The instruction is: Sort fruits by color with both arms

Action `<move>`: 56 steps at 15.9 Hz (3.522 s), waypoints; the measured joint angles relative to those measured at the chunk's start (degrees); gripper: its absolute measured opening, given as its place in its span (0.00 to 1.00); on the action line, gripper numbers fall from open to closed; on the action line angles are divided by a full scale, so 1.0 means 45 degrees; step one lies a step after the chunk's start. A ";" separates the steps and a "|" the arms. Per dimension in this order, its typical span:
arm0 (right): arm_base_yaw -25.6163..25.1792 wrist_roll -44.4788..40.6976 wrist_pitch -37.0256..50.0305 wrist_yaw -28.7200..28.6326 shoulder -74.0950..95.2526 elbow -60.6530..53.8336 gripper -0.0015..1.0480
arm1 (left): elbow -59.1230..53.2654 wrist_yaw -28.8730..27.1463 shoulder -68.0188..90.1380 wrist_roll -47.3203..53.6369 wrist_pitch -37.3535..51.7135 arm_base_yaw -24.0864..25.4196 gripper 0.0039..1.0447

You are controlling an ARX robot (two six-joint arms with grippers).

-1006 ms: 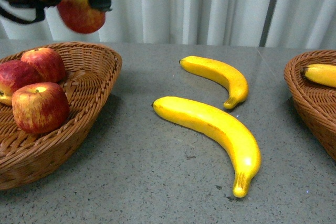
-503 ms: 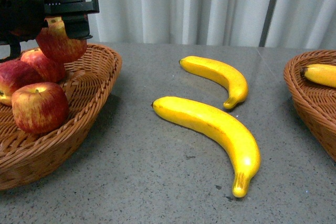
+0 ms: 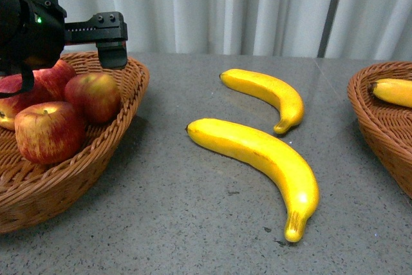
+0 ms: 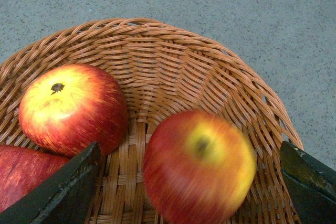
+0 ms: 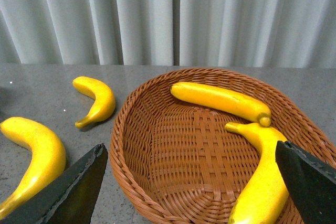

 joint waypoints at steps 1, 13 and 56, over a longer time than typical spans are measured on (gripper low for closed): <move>0.0000 0.0000 0.0000 0.0000 -0.0005 0.0000 0.94 | 0.0000 0.0034 -0.0010 0.0010 0.0083 -0.0068 0.93; 0.0000 0.0000 0.0000 0.0000 -0.0005 0.0000 0.94 | -0.3716 -0.0782 -0.7373 0.2239 0.0991 -0.1336 0.94; 0.0000 0.0000 0.0000 0.0000 -0.0005 0.0000 0.94 | -1.3721 0.2584 -2.2163 0.2234 -0.1292 0.2569 0.31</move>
